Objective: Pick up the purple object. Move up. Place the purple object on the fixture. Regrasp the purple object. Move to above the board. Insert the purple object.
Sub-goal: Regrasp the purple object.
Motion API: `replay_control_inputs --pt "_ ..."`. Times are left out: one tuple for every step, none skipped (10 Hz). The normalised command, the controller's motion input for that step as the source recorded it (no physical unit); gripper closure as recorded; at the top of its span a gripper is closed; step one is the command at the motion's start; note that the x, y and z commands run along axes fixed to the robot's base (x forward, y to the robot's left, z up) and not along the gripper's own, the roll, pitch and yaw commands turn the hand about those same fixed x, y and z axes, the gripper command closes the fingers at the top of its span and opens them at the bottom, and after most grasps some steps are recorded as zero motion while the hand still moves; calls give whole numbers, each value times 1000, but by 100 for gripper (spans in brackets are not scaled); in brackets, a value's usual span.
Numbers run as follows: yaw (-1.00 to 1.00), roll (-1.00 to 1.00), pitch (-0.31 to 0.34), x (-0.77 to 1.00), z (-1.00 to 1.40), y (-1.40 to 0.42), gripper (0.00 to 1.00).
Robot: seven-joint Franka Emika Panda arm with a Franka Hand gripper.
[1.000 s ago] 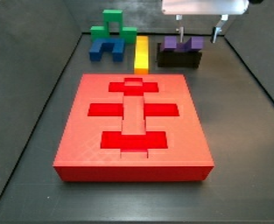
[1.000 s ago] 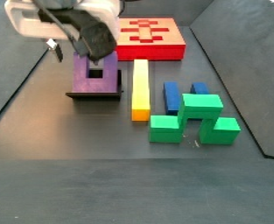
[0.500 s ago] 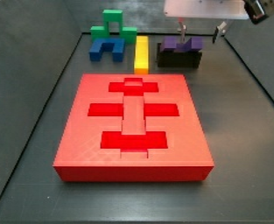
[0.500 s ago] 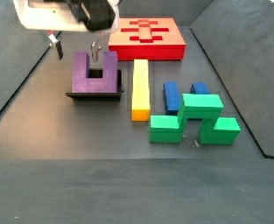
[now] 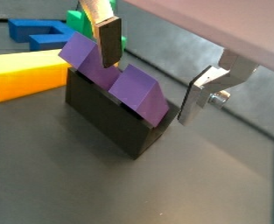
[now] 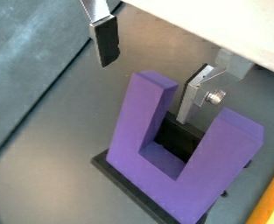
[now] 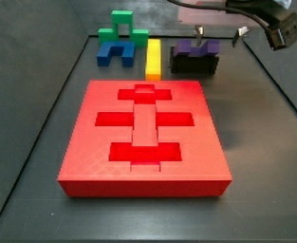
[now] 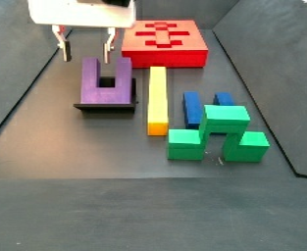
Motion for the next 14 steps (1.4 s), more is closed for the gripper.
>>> replay_control_inputs --pt "120 1000 0 234 6 -220 0" --pt "129 1000 0 137 0 -157 0" --pt "149 1000 0 106 -63 -103 0" --pt "169 1000 0 29 -134 0 0" --pt "174 1000 -17 0 -137 3 0" --pt "189 1000 -37 0 -180 37 0" --pt "226 926 -40 0 -203 9 0" --pt "226 557 -26 0 -91 0 0" --pt "229 411 -9 123 -29 -3 0" --pt "191 166 0 66 -54 0 0" --pt "86 -26 -11 0 -74 0 0" --pt "14 -240 -20 0 -169 29 0" --pt "0 -457 -57 0 -143 114 0" --pt "0 -511 -80 -23 -194 111 0"
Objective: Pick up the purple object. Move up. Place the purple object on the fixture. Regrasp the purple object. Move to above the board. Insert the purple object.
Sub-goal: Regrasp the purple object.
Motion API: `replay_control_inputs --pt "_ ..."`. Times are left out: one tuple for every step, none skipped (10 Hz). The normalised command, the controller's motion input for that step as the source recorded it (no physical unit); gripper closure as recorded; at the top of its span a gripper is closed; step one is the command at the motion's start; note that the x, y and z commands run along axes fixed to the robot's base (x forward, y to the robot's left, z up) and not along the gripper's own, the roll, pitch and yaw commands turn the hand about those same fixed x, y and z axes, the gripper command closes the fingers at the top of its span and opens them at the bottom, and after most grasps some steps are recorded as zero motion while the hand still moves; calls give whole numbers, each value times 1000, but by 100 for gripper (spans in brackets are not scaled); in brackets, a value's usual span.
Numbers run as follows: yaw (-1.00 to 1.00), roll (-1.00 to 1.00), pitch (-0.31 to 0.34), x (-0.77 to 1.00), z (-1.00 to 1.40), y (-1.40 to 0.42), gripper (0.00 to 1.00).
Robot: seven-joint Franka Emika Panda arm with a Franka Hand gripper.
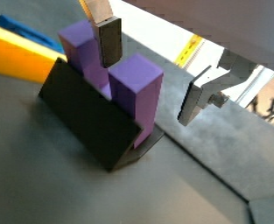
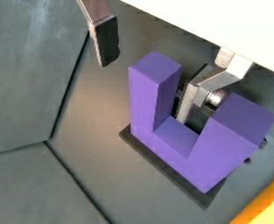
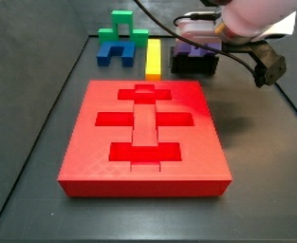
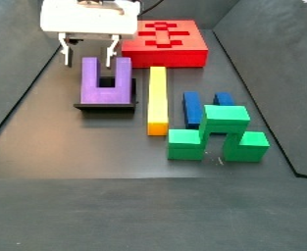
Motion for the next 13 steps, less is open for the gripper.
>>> replay_control_inputs --pt "26 -311 -20 0 -94 74 0" --pt "9 0 0 0 -34 0 0" --pt "0 200 0 0 -123 0 0" --pt "0 317 0 0 -140 0 0" --pt "0 363 3 0 -111 0 0" --pt "0 163 0 0 0 0 0" --pt "0 0 0 0 0 -31 0" --pt "0 140 0 46 0 -100 0" --pt "0 0 0 0 0 0 100" --pt "0 0 0 0 0 0 100" --pt "0 0 0 0 0 0 100" --pt "0 0 0 0 0 0 100" --pt "0 0 0 0 0 0 100"
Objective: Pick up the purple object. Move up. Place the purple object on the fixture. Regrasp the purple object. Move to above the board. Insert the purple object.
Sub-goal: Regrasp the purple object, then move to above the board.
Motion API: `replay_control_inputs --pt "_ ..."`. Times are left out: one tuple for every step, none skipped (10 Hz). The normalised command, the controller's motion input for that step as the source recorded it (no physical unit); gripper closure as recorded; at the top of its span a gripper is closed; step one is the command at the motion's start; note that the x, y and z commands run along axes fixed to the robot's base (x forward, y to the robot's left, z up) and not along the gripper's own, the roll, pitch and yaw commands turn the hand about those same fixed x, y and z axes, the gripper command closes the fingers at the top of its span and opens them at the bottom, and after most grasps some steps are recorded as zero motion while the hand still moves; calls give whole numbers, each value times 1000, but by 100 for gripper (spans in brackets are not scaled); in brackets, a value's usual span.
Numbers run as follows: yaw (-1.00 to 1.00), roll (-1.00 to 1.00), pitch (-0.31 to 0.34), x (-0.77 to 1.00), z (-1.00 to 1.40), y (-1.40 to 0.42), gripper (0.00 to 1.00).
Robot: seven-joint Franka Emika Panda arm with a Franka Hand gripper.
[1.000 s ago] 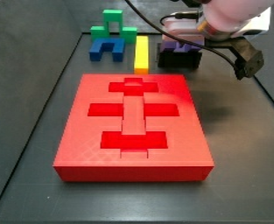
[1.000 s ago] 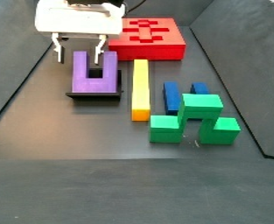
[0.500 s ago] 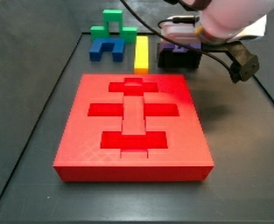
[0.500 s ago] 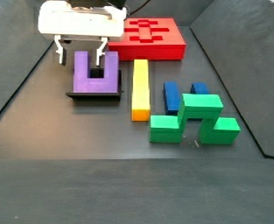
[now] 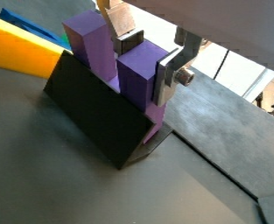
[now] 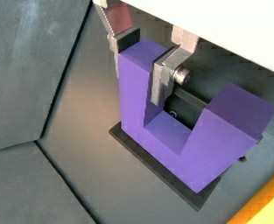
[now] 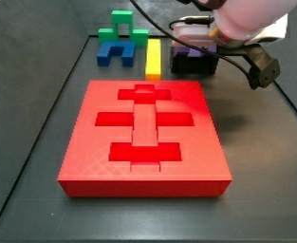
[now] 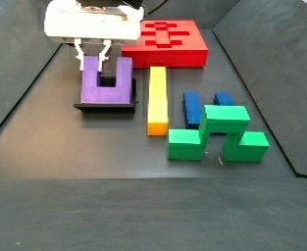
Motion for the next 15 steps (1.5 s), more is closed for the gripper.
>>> replay_control_inputs --pt "0 0 0 0 0 0 100" --pt "0 0 0 0 0 0 100" --pt "0 0 0 0 0 0 100" --pt "0 0 0 0 0 0 100" --pt "0 0 0 0 0 0 100" --pt "0 0 0 0 0 0 100" --pt "0 0 0 0 0 0 100" --pt "0 0 0 0 0 0 100" --pt "0 0 0 0 0 0 100" --pt "0 0 0 0 0 0 100" --pt "0 0 0 0 0 0 100" --pt "0 0 0 0 1400 0 100" --pt "-39 3 -8 -6 1400 -1 100" --pt "-39 -40 -12 -26 1400 10 100" --pt "-30 -25 -18 -27 1400 20 100"
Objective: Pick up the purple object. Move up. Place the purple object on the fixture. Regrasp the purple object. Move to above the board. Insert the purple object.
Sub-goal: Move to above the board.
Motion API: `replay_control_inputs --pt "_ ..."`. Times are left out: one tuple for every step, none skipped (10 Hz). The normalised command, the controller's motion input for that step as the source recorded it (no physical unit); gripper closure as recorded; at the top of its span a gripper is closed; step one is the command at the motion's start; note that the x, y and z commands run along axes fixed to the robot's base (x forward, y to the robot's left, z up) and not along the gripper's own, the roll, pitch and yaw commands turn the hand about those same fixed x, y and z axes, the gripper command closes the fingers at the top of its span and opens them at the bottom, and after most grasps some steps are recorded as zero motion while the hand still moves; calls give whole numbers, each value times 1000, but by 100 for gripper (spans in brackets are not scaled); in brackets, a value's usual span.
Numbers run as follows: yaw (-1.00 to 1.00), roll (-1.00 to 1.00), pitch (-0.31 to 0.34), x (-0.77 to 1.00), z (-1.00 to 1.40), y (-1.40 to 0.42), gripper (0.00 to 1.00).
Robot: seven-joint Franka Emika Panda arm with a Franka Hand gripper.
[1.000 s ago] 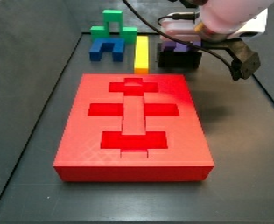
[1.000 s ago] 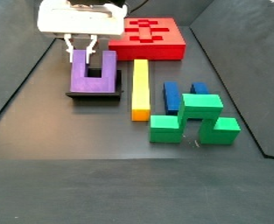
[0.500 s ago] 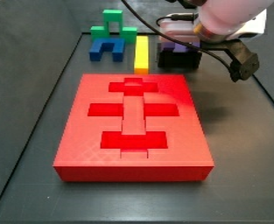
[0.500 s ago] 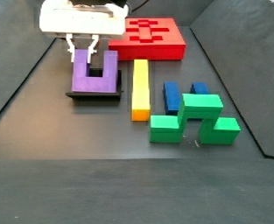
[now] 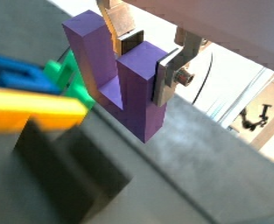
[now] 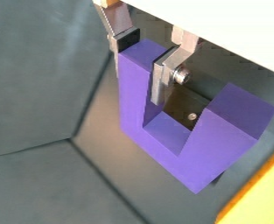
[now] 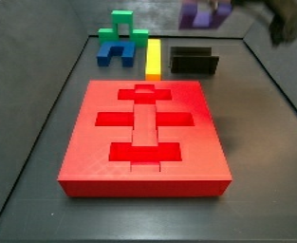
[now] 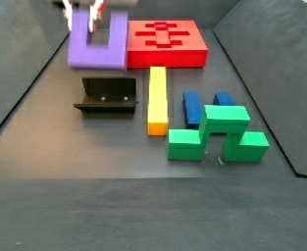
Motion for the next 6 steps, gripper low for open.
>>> replay_control_inputs --pt "-28 5 31 -12 1400 4 100" --pt "-29 12 57 -7 1400 -9 100" --pt "-23 -15 66 -2 1400 11 100" --pt "-9 -16 73 4 987 2 100" --pt "6 5 94 28 451 -15 100" --pt "20 12 109 50 192 -21 100"
